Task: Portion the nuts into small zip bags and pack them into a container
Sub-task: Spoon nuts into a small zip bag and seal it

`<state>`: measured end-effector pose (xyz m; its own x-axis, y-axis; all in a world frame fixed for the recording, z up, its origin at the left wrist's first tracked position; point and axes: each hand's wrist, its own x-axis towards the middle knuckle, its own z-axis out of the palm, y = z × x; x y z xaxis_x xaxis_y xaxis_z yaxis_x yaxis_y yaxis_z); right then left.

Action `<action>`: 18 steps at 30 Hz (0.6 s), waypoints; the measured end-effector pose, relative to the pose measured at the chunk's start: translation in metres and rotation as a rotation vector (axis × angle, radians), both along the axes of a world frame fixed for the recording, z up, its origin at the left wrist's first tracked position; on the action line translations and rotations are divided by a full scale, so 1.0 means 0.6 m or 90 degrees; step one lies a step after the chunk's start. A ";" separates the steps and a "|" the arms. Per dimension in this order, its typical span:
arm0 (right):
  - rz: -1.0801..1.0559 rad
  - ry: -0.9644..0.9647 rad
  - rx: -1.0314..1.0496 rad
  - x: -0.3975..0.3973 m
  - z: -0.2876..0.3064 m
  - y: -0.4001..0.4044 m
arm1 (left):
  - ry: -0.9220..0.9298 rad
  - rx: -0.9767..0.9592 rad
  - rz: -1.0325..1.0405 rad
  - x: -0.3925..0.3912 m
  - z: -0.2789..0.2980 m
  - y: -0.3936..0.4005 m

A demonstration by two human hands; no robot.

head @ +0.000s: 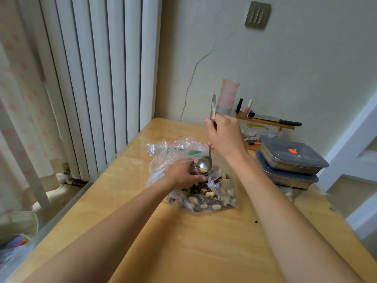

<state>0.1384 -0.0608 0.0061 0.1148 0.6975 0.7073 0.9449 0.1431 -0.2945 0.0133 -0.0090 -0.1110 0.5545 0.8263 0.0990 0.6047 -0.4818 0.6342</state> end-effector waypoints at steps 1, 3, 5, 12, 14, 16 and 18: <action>-0.004 -0.006 0.006 0.000 0.000 -0.001 | -0.012 -0.003 -0.007 -0.001 -0.001 0.000; -0.021 -0.015 0.025 -0.002 -0.001 -0.003 | -0.046 -0.031 -0.030 -0.004 -0.002 -0.003; -0.038 -0.014 0.039 -0.003 0.000 -0.005 | -0.063 -0.045 -0.037 -0.004 -0.003 -0.005; -0.032 -0.008 0.052 -0.013 0.004 -0.006 | -0.088 -0.009 -0.029 0.001 -0.005 -0.003; -0.035 -0.013 0.055 -0.013 0.004 -0.007 | -0.102 -0.041 -0.035 -0.001 -0.007 -0.001; -0.045 -0.008 0.077 -0.009 0.001 -0.007 | -0.106 -0.074 -0.043 -0.002 -0.009 0.002; -0.047 0.008 0.105 -0.008 -0.003 -0.008 | -0.106 -0.079 -0.038 -0.004 -0.009 0.004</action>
<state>0.1333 -0.0659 0.0041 0.1705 0.5618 0.8095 0.9511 0.1208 -0.2842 0.0109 -0.0064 -0.1164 0.5875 0.8040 0.0920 0.4597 -0.4251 0.7797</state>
